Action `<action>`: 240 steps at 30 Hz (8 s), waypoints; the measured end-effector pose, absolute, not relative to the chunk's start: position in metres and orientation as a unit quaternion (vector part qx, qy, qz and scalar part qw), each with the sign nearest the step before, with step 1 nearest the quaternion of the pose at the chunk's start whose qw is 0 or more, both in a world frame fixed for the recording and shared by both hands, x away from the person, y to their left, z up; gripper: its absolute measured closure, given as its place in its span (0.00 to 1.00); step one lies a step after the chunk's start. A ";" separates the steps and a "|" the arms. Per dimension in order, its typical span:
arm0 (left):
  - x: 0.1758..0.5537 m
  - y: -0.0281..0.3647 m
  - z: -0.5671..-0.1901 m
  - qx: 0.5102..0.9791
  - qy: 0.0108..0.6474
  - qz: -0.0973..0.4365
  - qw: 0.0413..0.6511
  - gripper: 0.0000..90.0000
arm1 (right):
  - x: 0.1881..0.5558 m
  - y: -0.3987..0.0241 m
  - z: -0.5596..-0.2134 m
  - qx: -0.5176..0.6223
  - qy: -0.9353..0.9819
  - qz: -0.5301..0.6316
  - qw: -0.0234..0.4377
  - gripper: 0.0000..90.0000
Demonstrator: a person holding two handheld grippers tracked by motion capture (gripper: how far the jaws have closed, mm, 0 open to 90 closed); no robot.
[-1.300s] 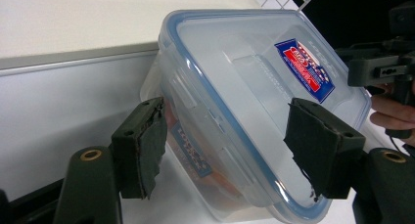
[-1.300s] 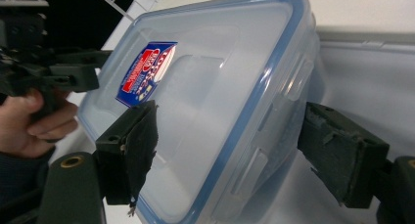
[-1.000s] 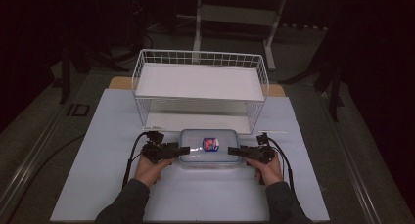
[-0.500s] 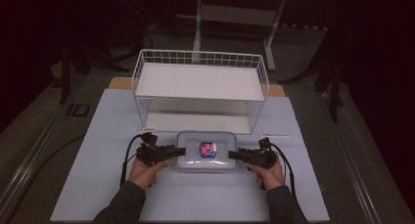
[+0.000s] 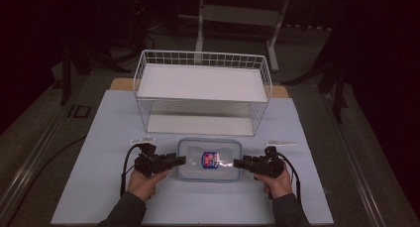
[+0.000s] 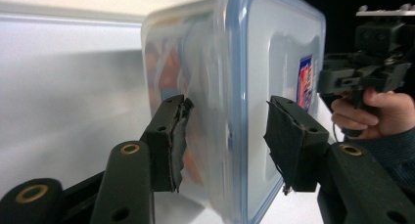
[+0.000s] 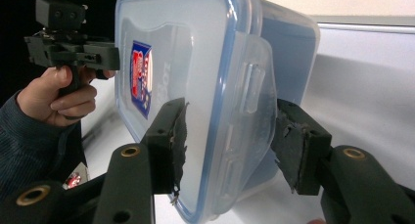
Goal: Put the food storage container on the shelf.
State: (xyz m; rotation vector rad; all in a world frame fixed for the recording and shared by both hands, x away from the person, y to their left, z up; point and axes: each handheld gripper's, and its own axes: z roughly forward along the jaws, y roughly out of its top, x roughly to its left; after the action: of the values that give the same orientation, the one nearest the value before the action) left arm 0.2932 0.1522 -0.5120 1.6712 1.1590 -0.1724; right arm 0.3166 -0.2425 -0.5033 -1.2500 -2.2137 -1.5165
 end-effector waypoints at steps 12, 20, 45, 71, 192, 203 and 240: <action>0.299 0.158 -0.518 0.692 0.481 -0.093 0.530 0.51 | 0.315 -0.242 -0.505 -0.415 -0.748 -0.511 0.085 0.54; 0.298 0.160 -0.515 0.706 0.462 -0.094 0.528 0.57 | 0.312 -0.239 -0.502 -0.401 -0.760 -0.507 0.071 0.55; 0.289 0.162 -0.489 0.706 0.447 -0.045 0.548 0.58 | 0.307 -0.237 -0.482 -0.385 -0.751 -0.534 0.052 0.58; 0.282 0.166 -0.456 0.696 0.429 -0.011 0.576 0.58 | 0.303 -0.235 -0.445 -0.359 -0.745 -0.561 0.020 0.59; 0.400 0.183 -0.345 0.652 0.429 0.067 0.622 0.57 | 0.430 -0.200 -0.321 -0.369 -0.721 -0.584 -0.057 0.53; 0.403 0.178 -0.343 0.649 0.454 0.087 0.603 0.57 | 0.437 -0.195 -0.317 -0.395 -0.715 -0.575 -0.052 0.53; 0.351 0.172 -0.326 0.710 0.386 0.213 0.549 0.54 | 0.383 -0.193 -0.305 -0.310 -0.799 -0.482 -0.181 0.45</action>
State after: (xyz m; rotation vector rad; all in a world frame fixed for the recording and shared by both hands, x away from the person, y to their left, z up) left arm 0.3511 0.1718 -0.3256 1.6827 0.9133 0.5047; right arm 0.3830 -0.1926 -0.3053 -1.1035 -2.8496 -1.7190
